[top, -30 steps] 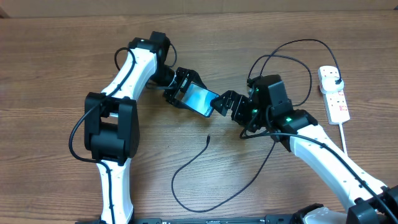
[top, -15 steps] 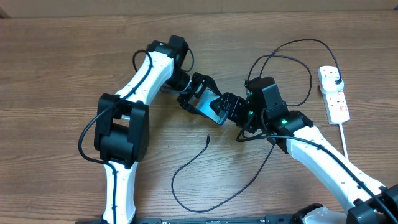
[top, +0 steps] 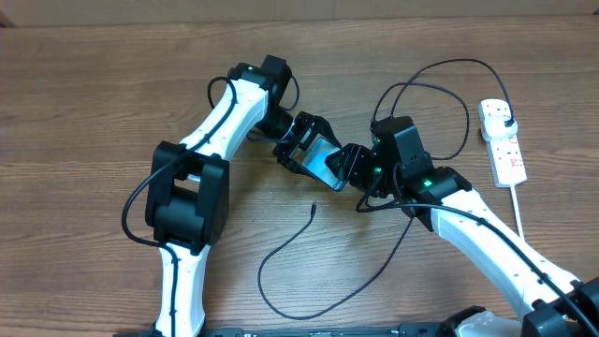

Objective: Plug charger to phone and switch on socket
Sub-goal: 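Grasp the phone's edge with the right gripper beside the left gripper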

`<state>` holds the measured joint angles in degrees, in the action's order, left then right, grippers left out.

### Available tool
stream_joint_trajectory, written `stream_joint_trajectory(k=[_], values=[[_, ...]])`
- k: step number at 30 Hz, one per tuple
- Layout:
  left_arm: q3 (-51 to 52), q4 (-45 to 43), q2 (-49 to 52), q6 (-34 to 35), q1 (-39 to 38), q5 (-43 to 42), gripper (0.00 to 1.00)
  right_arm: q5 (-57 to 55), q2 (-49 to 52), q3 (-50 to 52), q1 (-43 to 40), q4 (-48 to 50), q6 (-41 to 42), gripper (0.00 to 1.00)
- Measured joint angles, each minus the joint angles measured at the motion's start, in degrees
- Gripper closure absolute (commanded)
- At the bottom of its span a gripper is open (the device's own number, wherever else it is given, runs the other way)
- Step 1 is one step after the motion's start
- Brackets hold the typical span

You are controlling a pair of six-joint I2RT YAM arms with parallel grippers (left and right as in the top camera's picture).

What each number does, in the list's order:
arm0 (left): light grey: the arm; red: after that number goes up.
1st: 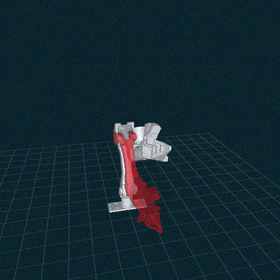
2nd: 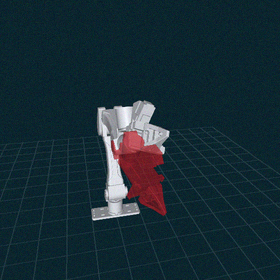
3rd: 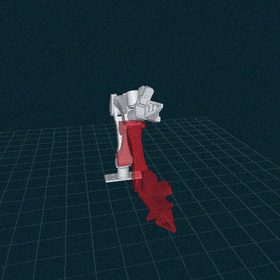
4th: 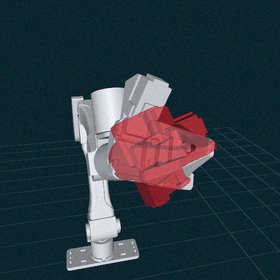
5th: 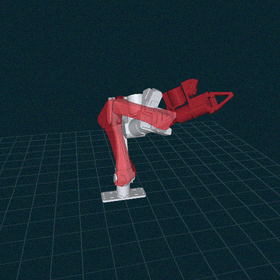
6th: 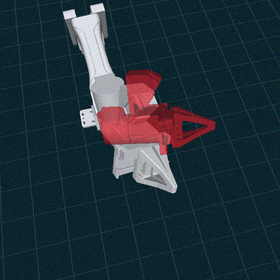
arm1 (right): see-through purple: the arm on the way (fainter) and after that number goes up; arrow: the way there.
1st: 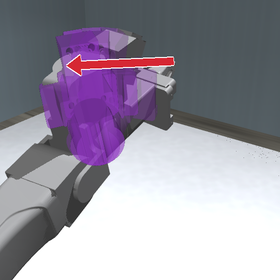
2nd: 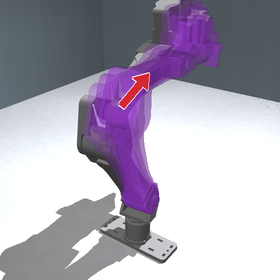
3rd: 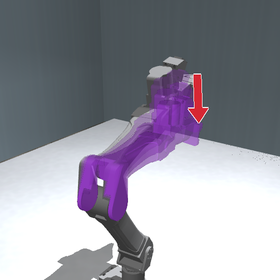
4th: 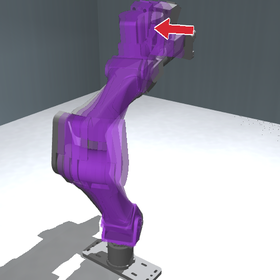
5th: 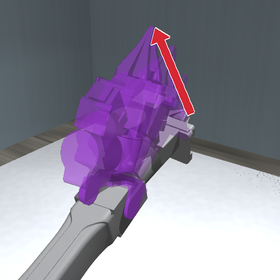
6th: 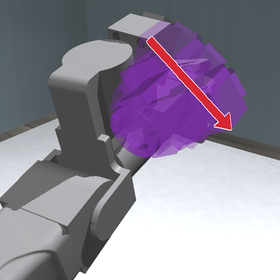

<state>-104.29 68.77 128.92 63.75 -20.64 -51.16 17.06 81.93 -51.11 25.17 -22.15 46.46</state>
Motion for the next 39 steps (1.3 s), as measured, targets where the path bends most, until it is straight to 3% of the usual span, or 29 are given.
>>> stream_joint_trajectory(k=[9, 17, 23, 30, 34, 37, 38, 39], values=[[0.0, 0.0, 0.0, 0.7, -1.7, -2.1, 0.96, -0.5, 0.9, 0.0, 0.0, -0.2, 0.0, 0.49], [0.0, 0.0, 0.3, 0.7, -1.9, -1.9, 0.96, -1.0, 2.4, 0.0, 0.0, -0.2, 0.0, 0.64], [0.0, 0.0, 0.4, 0.7, -1.9, -2.0, 0.96, -1.1, 2.5, 0.0, 0.0, -0.1, -0.1, 0.86], [0.0, -0.2, 0.4, 0.6, -1.9, -1.6, 0.96, -1.5, 2.6, 0.0, 0.0, -0.2, 0.8, 0.96], [0.0, -0.5, 0.4, 0.7, -1.9, -1.5, 0.94, -1.5, 2.9, 0.0, -0.3, -0.2, 2.0, 0.96], [0.0, -1.0, 0.4, 0.5, -1.9, -1.3, 0.5, -1.6, 2.9, 0.0, -0.3, -0.1, 2.0, 0.96], [0.0, -1.5, 0.4, 0.3, -1.9, -1.3, 0.2, -1.9, 2.9, 0.0, -0.3, 0.0, 2.0, 0.96], [0.0, -1.9, 0.4, -0.1, -1.9, -1.2, 0.0, -2.1, 3.0, 0.0, -0.3, 0.2, 1.9, 0.96]])
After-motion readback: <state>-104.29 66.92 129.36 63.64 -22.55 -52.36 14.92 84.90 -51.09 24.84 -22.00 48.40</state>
